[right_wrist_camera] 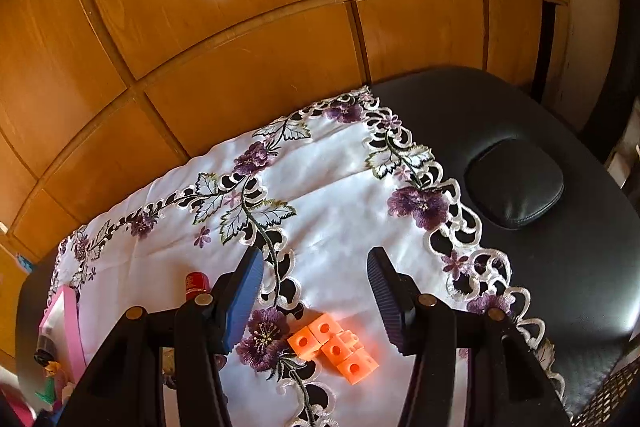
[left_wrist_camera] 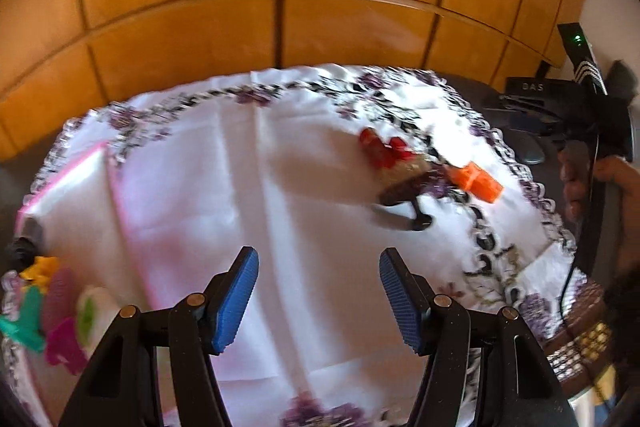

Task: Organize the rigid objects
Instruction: 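Move both grippers from the tray to the brown holder and orange cubes, then grasp the dark brown peg holder with the left gripper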

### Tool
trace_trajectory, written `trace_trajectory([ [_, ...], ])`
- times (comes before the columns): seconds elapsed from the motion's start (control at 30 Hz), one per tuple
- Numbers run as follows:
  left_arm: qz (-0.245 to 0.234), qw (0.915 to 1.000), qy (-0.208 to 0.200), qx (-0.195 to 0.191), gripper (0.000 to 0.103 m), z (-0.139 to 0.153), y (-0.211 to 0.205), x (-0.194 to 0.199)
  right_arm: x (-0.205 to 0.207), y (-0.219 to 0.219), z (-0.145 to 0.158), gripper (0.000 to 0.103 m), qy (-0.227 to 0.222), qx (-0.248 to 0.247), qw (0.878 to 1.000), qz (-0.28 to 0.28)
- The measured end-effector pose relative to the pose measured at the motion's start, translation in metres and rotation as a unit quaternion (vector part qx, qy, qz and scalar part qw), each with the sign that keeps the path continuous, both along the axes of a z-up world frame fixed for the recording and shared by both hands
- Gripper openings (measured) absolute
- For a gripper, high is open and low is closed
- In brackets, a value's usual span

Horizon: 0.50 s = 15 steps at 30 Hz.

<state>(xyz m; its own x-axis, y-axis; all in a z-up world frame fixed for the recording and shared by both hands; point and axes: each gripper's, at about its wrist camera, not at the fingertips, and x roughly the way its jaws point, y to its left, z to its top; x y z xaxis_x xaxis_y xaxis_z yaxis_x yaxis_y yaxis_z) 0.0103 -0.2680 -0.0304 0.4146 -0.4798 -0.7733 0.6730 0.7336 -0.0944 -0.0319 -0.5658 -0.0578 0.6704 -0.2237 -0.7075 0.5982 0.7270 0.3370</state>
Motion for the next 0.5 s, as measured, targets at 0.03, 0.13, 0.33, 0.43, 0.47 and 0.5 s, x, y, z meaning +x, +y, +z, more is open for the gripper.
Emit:
trace_trajectory([
  [0.03, -0.003, 1.0, 0.006, -0.002, 0.064, -0.001, -0.005, 0.001, 0.0, -0.001, -0.001, 0.055, 0.001, 0.004, 1.0, 0.001],
  [0.13, -0.013, 0.9996, 0.022, -0.009, 0.073, -0.007, -0.025, 0.002, 0.001, -0.002, -0.004, 0.055, 0.003, 0.016, 1.0, 0.003],
  [0.33, -0.017, 0.9987, 0.04, -0.026, 0.084, -0.021, -0.06, 0.008, 0.002, -0.003, -0.006, 0.055, -0.001, 0.029, 1.0, 0.007],
  [0.43, -0.018, 0.9985, 0.046, -0.021, 0.086, -0.033, -0.079, 0.013, 0.003, -0.004, -0.007, 0.055, -0.001, 0.034, 0.999, 0.009],
  [0.47, -0.019, 0.9984, 0.05, -0.021, 0.086, -0.037, -0.085, 0.014, 0.003, -0.004, -0.007, 0.055, -0.001, 0.035, 0.999, 0.01],
  [0.5, -0.018, 0.9984, 0.051, -0.02, 0.086, -0.039, -0.089, 0.016, 0.004, -0.004, -0.007, 0.055, -0.002, 0.037, 0.999, 0.011],
])
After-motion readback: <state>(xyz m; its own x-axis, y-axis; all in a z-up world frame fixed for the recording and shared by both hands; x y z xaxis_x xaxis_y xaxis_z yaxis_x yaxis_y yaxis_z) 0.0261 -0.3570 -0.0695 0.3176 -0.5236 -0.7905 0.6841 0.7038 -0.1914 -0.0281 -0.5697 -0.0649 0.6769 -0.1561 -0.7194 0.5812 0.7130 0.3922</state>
